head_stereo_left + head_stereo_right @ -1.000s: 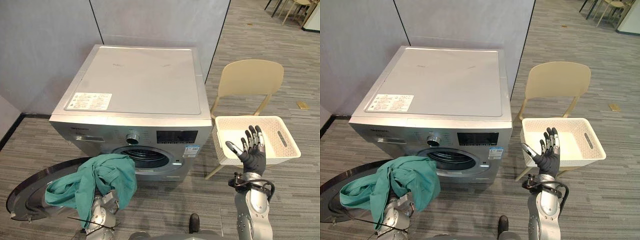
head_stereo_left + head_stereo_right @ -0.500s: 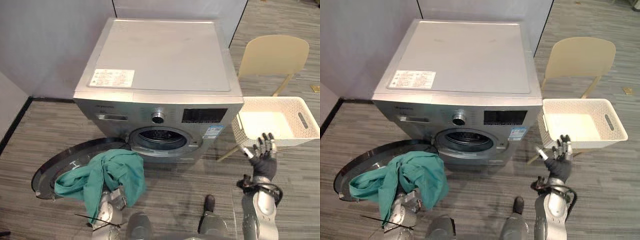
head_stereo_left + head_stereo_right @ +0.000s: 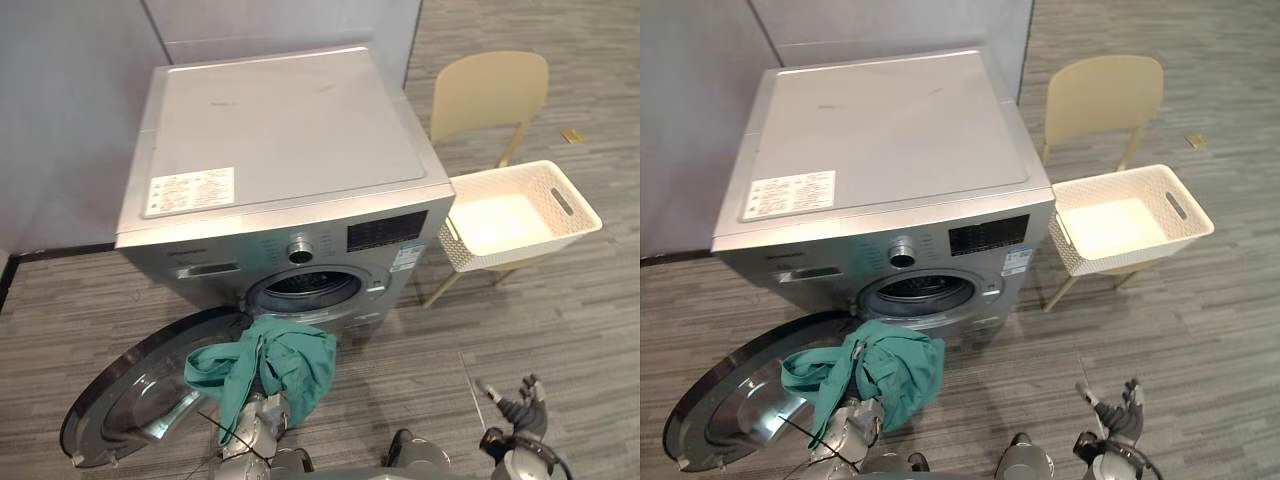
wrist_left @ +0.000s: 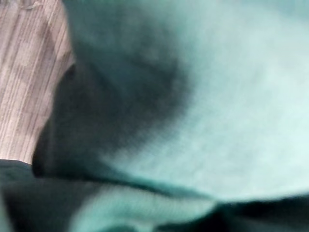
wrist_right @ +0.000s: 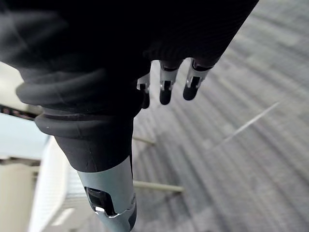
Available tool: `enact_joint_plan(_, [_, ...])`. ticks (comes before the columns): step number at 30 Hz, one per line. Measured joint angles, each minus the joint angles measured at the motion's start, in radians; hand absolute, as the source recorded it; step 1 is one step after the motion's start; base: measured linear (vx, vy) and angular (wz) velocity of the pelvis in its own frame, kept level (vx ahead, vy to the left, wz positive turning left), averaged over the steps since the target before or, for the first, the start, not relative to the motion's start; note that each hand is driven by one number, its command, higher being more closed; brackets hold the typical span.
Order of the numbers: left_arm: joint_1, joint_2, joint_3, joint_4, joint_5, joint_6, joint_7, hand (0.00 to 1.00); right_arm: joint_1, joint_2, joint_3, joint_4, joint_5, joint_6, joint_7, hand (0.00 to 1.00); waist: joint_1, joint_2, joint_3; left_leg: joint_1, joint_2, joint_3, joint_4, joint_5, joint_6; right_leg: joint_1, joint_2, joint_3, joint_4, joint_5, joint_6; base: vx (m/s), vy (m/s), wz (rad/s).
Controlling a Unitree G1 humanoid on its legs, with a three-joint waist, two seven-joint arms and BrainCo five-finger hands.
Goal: Pick up the laundry basket with both hands and put the clothes into the washing machine.
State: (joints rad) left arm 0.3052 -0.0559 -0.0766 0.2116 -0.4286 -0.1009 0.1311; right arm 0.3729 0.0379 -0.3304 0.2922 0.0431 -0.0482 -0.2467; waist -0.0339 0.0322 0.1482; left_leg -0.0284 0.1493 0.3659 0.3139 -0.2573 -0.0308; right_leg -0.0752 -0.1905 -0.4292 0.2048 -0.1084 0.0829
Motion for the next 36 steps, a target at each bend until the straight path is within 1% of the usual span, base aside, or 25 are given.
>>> enact_joint_plan(1, [-0.001,0.007,0.001,0.01,-0.025,0.002,-0.004,1.0,-0.007,-0.012,0.015,0.052,-0.02,0.005,0.008,0.0,-0.001,0.003,-0.001,-0.001,0.008,0.008,0.01,0.011,-0.017,0.012,0.008,0.007,-0.037,0.02,-0.008,0.08,-0.051,-0.48])
enact_joint_plan(2, [-0.008,0.017,-0.003,0.028,-0.041,0.004,-0.015,1.0,-0.021,-0.026,0.026,0.109,-0.036,0.011,0.014,0.0,-0.008,0.004,0.0,-0.01,0.009,0.008,0.035,0.015,-0.018,0.025,0.01,0.012,-0.067,0.035,-0.011,0.07,-0.024,-0.27])
enact_joint_plan(3, [-0.019,0.024,-0.005,0.042,-0.047,0.006,-0.023,1.0,-0.03,-0.031,0.033,0.147,-0.045,0.013,0.017,0.0,-0.007,0.0,0.003,-0.029,0.01,0.006,0.072,0.017,-0.016,0.033,0.007,0.013,-0.081,0.042,-0.015,0.03,0.052,-0.07])
enact_joint_plan(4, [-0.05,0.034,-0.015,0.07,-0.065,0.008,-0.033,1.0,-0.054,-0.026,0.035,0.233,-0.053,0.015,0.029,0.0,-0.005,-0.026,0.02,-0.091,0.015,-0.013,0.138,-0.005,-0.018,0.042,-0.014,0.005,-0.095,0.049,-0.007,0.02,0.071,0.26])
enact_joint_plan(5, [-0.071,0.029,-0.032,0.086,-0.077,0.01,-0.043,1.0,-0.074,-0.049,0.035,0.334,-0.053,0.015,0.035,0.0,-0.01,-0.012,0.026,-0.124,0.008,-0.035,0.037,0.049,-0.013,0.045,-0.016,-0.02,-0.094,0.051,-0.004,0.02,0.076,0.41])
enact_joint_plan(6, [-0.076,0.029,-0.043,0.087,-0.081,0.009,-0.045,1.0,-0.076,-0.06,0.039,0.375,-0.053,0.017,0.04,0.0,-0.006,0.001,0.031,-0.136,0.018,-0.05,0.026,0.067,-0.013,0.048,-0.004,-0.034,-0.095,0.049,-0.001,0.05,0.058,0.5])
enact_joint_plan(7, [-0.091,0.034,-0.048,0.1,-0.083,0.009,-0.045,1.0,-0.092,-0.066,0.053,0.443,-0.052,0.024,0.054,0.0,-0.004,0.003,0.044,-0.151,0.017,-0.062,0.05,0.068,-0.011,0.05,-0.005,-0.043,-0.097,0.052,0.005,0.04,0.084,0.37])
enact_joint_plan(9, [-0.128,0.047,-0.029,0.1,-0.091,0.008,-0.039,1.0,-0.122,-0.072,0.082,0.456,-0.053,0.024,0.057,0.0,-0.004,-0.025,0.121,-0.2,0.031,-0.07,0.135,0.068,-0.011,0.048,-0.008,-0.056,-0.087,0.052,0.005,-0.03,0.078,0.23])
enact_joint_plan(10, [-0.149,0.061,-0.021,0.1,-0.093,0.008,-0.028,1.0,-0.143,-0.077,0.099,0.455,-0.052,0.019,0.055,0.0,-0.003,-0.034,0.161,-0.226,0.045,-0.08,0.178,0.068,-0.011,0.037,-0.003,-0.061,-0.071,0.051,0.004,-0.08,0.047,0.01])
enact_joint_plan(12, [-0.213,0.07,-0.017,0.101,-0.11,0.006,0.008,1.0,-0.177,-0.088,0.138,0.419,-0.052,0.015,0.053,0.0,-0.002,-0.041,0.206,-0.308,0.062,-0.094,0.211,0.068,-0.011,-0.055,-0.004,-0.061,0.0,0.04,-0.01,-0.13,0.069,-0.01])
enact_joint_plan(13, [-0.253,0.068,-0.016,0.101,-0.111,0.003,0.019,1.0,-0.191,-0.091,0.148,0.388,-0.052,0.016,0.052,0.0,-0.001,-0.047,0.238,-0.326,0.064,-0.092,0.211,0.067,-0.01,-0.092,-0.013,-0.056,0.039,0.027,-0.011,-0.17,0.06,-0.11])
enact_joint_plan(14, [-0.307,0.067,0.003,0.1,-0.111,0.001,0.03,1.0,-0.215,-0.097,0.178,0.332,-0.05,0.018,0.048,0.0,0.001,-0.061,0.28,-0.355,0.068,-0.086,0.228,0.061,0.0,-0.156,-0.028,-0.032,0.112,-0.003,-0.023,-0.14,0.027,-0.28])
enact_joint_plan(15, [-0.349,0.066,0.02,0.098,-0.113,-0.005,0.045,1.0,-0.231,-0.095,0.208,0.265,-0.043,0.02,0.041,0.0,0.004,-0.066,0.303,-0.396,0.085,-0.069,0.263,0.049,0.017,-0.218,-0.035,-0.015,0.179,-0.022,-0.029,-0.18,0.005,-0.39])
enact_joint_plan(16, [-0.378,0.065,0.031,0.097,-0.12,-0.011,0.056,1.0,-0.243,-0.095,0.228,0.219,-0.037,0.019,0.032,0.0,0.006,-0.071,0.313,-0.426,0.098,-0.057,0.288,0.036,0.022,-0.264,-0.038,-0.002,0.219,-0.037,-0.033,-0.17,-0.009,-0.47])
enact_joint_plan(17, [-0.419,0.064,0.045,0.097,-0.133,-0.022,0.075,1.0,-0.265,-0.085,0.256,0.155,-0.025,0.017,0.026,0.0,0.007,-0.076,0.318,-0.475,0.115,-0.053,0.325,0.005,0.018,-0.334,-0.039,0.02,0.276,-0.068,-0.028,-0.22,-0.027,-0.58])
enact_joint_plan(18, [-0.479,0.061,0.057,0.097,-0.152,-0.034,0.096,1.0,-0.308,-0.073,0.288,0.079,-0.001,0.012,0.021,0.0,0.012,-0.074,0.334,-0.541,0.143,-0.046,0.38,-0.038,0.017,-0.428,-0.038,0.042,0.358,-0.095,-0.035,-0.22,-0.04,-0.6])
enact_joint_plan(19, [-0.537,0.056,0.061,0.097,-0.164,-0.04,0.111,1.0,-0.345,-0.057,0.329,0.007,0.025,0.005,0.006,0.0,0.012,-0.075,0.364,-0.601,0.166,-0.046,0.434,-0.06,0.018,-0.502,-0.042,0.06,0.428,-0.121,-0.04,-0.27,-0.037,-0.51])
enact_joint_plan(20, [-0.571,0.053,0.061,0.099,-0.175,-0.041,0.115,1.0,-0.368,-0.04,0.355,-0.037,0.04,-0.001,0.0,0.0,0.011,-0.078,0.378,-0.645,0.177,-0.048,0.472,-0.072,0.02,-0.555,-0.047,0.073,0.476,-0.139,-0.042,-0.21,-0.027,-0.29])
enact_joint_plan(23, [-0.628,0.023,0.061,0.108,-0.189,-0.041,0.135,1.0,-0.393,0.002,0.391,-0.135,0.069,-0.021,-0.022,0.0,0.01,-0.076,0.392,-0.766,0.205,-0.062,0.554,-0.088,0.019,-0.684,-0.056,0.09,0.571,-0.165,-0.064,-0.11,-0.024,-0.16])
enact_joint_plan(27, [-0.703,-0.001,0.056,0.115,-0.189,-0.044,0.155,1.0,-0.393,0.016,0.406,-0.21,0.059,-0.025,-0.071,0.0,0.013,-0.078,0.396,-0.88,0.228,-0.073,0.615,-0.088,0.02,-0.798,-0.059,0.093,0.642,-0.174,-0.08,-0.01,-0.064,-0.1])
enact_joint_plan(30, [-0.823,0.003,0.072,0.117,-0.19,-0.063,0.187,1.0,-0.39,0.016,0.41,-0.245,-0.008,-0.032,-0.094,0.0,0.01,-0.081,0.397,-0.981,0.239,-0.085,0.65,-0.088,0.02,-0.897,-0.057,0.099,0.677,-0.175,-0.081,-0.07,-0.045,-0.11])
enact_joint_plan(32, [-0.951,0.042,0.103,0.119,-0.207,-0.088,0.23,1.0,-0.374,0.016,0.419,-0.284,-0.018,-0.048,-0.11,0.0,0.004,-0.081,0.398,-1.076,0.256,-0.096,0.695,-0.096,0.033,-0.984,-0.055,0.101,0.713,-0.176,-0.082,-0.11,-0.036,-0.15])
enact_joint_plan(33, [-0.985,0.054,0.112,0.122,-0.213,-0.094,0.24,1.0,-0.371,0.016,0.422,-0.292,-0.018,-0.056,-0.112,0.0,-0.002,-0.081,0.398,-1.1,0.257,-0.101,0.706,-0.096,0.034,-1.007,-0.056,0.102,0.722,-0.176,-0.083,-0.12,-0.026,-0.15])
enact_joint_plan(35, [-1.097,0.128,0.135,0.147,-0.241,-0.104,0.266,1.0,-0.35,0.02,0.428,-0.324,-0.018,-0.072,-0.121,0.0,-0.01,-0.082,0.398,-1.178,0.27,-0.116,0.747,-0.1,0.041,-1.074,-0.055,0.102,0.755,-0.176,-0.083,-0.12,-0.026,-0.14])
enact_joint_plan(36, [-1.155,0.167,0.148,0.148,-0.254,-0.106,0.276,1.0,-0.326,0.022,0.429,-0.342,-0.018,-0.089,-0.121,0.0,-0.014,-0.082,0.398,-1.217,0.272,-0.122,0.763,-0.1,0.041,-1.111,-0.056,0.103,0.773,-0.176,-0.083,-0.1,-0.029,-0.1])
